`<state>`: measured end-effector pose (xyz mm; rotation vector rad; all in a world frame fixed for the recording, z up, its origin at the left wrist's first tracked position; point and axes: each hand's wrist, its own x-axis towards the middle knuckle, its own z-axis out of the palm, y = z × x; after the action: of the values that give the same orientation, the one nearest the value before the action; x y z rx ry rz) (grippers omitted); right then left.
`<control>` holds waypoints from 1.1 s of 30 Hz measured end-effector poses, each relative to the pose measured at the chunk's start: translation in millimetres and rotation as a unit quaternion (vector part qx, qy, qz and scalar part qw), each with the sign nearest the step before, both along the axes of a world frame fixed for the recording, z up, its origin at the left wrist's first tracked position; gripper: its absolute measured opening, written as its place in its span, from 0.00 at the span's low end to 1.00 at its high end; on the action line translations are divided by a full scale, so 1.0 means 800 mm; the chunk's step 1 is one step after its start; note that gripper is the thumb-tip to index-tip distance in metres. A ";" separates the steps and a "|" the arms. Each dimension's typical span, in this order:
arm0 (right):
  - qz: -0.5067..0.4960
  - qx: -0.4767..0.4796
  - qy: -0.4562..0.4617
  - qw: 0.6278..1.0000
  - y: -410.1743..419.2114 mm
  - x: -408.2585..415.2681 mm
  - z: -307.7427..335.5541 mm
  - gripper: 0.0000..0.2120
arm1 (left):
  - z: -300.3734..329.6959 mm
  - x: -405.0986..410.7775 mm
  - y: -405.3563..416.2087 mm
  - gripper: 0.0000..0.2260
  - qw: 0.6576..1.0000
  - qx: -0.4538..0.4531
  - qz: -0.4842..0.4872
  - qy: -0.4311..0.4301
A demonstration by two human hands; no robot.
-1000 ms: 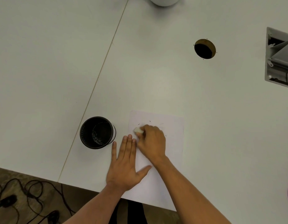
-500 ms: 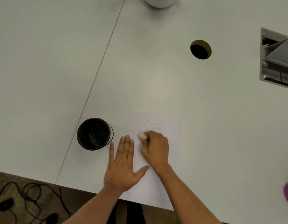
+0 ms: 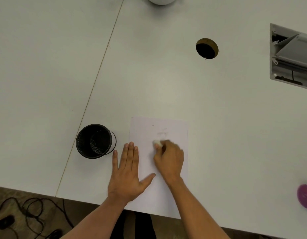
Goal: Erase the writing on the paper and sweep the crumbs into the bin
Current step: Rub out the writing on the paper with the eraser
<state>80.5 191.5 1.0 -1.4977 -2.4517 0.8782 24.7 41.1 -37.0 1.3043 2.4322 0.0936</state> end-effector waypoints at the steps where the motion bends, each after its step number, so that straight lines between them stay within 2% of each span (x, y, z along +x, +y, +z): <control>1: -0.031 -0.002 0.006 0.999 0.016 -0.009 0.000 0.10 | 0.000 0.000 0.000 0.46 1.000 -0.001 0.002 0.000; 3: -0.067 -0.012 0.023 0.997 0.044 -0.024 -0.001 0.10 | 0.000 0.000 0.000 0.46 1.000 -0.002 0.005 0.002; 6: -0.054 -0.009 0.025 0.998 0.045 -0.021 -0.001 0.10 | 0.000 0.000 -0.001 0.46 1.000 0.005 0.003 -0.002; 12: 0.054 -0.003 0.015 0.998 -0.019 0.004 0.002 0.07 | 0.000 0.000 -0.001 0.45 1.000 0.016 -0.002 -0.003; 19: -0.042 -0.014 0.024 0.999 0.057 -0.032 -0.002 0.08 | 0.001 -0.001 -0.001 0.46 1.000 -0.002 0.002 0.001; 22: -0.033 -0.010 0.043 0.998 0.031 -0.023 0.000 0.10 | 0.000 0.000 -0.001 0.46 1.000 0.007 0.001 -0.003; 26: 0.048 -0.017 0.022 0.998 -0.016 -0.002 -0.002 0.09 | 0.000 -0.001 0.000 0.45 1.000 0.005 -0.001 -0.006; 33: -0.035 0.007 0.014 0.999 0.071 -0.030 -0.001 0.09 | 0.001 -0.001 0.000 0.46 1.000 -0.007 0.003 -0.005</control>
<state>56.6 248.5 -0.1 -1.5454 -2.3656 0.8599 23.6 40.9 -36.5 1.2874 2.4237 0.0847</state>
